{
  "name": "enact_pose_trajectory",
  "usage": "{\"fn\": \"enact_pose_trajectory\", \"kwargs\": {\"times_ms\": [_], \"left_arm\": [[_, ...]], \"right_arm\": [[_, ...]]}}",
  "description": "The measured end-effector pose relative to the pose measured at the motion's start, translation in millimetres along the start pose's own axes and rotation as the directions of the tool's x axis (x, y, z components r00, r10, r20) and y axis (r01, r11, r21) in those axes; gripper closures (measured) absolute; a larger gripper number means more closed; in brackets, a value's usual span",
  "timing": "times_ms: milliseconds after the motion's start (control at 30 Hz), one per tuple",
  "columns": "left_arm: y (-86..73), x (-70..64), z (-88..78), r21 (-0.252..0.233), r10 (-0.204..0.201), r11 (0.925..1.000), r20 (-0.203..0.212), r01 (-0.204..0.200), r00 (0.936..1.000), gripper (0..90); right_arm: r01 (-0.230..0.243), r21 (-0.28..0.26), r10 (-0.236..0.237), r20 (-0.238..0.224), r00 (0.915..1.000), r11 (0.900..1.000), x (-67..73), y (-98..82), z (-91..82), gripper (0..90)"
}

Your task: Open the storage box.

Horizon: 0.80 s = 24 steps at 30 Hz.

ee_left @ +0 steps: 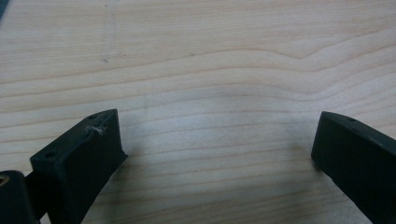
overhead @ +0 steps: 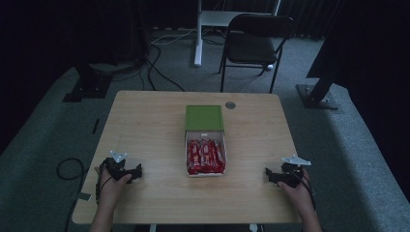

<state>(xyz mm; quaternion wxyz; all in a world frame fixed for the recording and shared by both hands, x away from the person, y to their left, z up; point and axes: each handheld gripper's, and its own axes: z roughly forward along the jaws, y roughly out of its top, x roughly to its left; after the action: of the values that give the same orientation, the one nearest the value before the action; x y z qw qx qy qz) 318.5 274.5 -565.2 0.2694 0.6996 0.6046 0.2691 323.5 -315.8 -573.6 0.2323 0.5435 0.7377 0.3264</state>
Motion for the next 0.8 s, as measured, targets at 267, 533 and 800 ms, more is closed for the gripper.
{"fn": "enact_pose_trajectory", "kwargs": {"times_ms": [267, 533, 800], "left_arm": [[1.7, 2.1, 2.5, 0.009, -0.026, 0.9996, 0.015, 0.026, 0.9996, 2.3], [1.9, 1.3, 2.8, 0.008, -0.016, 0.9998, 0.023, 0.016, 0.9996, 2.4], [2.2, 1.3, 3.1, 0.006, -0.018, 0.9998, 0.022, 0.018, 0.9996, 2.3]], "right_arm": [[0.004, 0.000, -0.004, -0.003, 1.0000, 1.000, -0.1, 0.3, 0.5, 10.3], [0.006, 0.000, -0.006, -0.005, 1.0000, 1.000, -0.2, 1.3, 1.4, 10.4], [0.002, 0.000, -0.002, -0.001, 1.0000, 1.000, 0.2, 1.4, 1.5, 10.4]]}}
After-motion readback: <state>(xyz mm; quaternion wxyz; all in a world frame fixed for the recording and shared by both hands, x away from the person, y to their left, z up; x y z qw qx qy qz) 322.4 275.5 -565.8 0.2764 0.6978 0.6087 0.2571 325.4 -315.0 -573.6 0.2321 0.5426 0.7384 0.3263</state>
